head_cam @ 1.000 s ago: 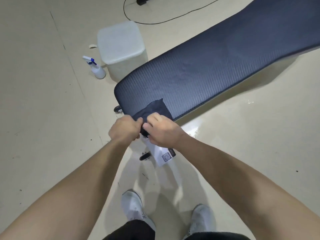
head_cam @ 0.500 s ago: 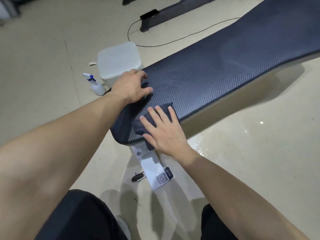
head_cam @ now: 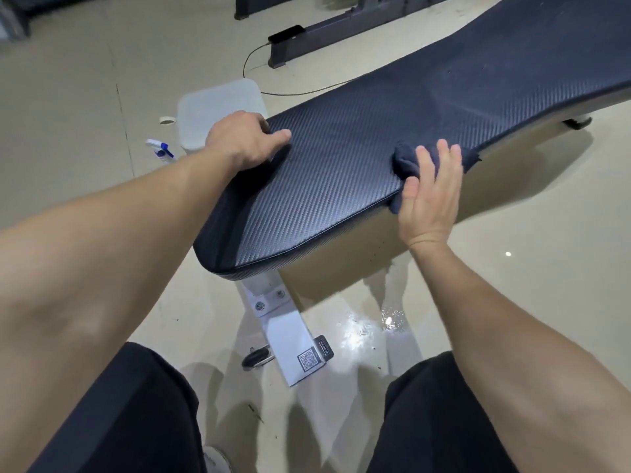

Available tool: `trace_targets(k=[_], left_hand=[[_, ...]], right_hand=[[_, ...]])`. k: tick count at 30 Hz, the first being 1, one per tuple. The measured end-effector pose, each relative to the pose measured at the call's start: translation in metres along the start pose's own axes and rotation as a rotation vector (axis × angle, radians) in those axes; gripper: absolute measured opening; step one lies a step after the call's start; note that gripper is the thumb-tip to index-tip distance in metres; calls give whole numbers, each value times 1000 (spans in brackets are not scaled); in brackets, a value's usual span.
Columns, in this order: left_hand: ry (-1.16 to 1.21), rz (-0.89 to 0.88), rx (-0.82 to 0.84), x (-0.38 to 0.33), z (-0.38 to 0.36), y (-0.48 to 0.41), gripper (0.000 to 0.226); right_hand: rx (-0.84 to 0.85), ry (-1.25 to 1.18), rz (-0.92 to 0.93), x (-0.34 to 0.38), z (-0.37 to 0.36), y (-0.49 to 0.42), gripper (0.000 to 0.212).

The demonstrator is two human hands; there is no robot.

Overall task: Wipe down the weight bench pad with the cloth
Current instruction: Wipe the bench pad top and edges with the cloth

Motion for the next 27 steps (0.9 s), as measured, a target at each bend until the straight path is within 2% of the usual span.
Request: trace_targets(k=[4,8,12,15,18,19,23,27], left_hand=[[30,-12,43,0,0,6,54],[54,-22,64,6,2,13,51],[67,-25,56,11,6,17,47],[66,-37,36,11,6,17,46],[70,-45,3,10,9,17,47],[69,-45,-6,11,9,17,47],[52,-53,-28,12,10,24,48],[61,-71,-50,8,20,32,51]], right_hand=[[-43,-172,-10,82,11,52,55],[28,-245,-20,145,16,96,56],[90,-102,150,203,15,131,50],[115,-3,284,219,17,136,50],[148,70,529,202,23,107,50],[164,89,543,188,23,88,49],[315,291,356,100,10,-3,51],[576,315,152,29,-4,-49,59]])
Point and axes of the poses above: each hand's wrist, its own y-axis away from the middle knuckle, its own z-axis out of the back of the hand, x = y × z, the point moved 9 cm from there along -y, towards the middle knuckle, and after that the axes turned 13 degrees about y, right-handed, at the moved point
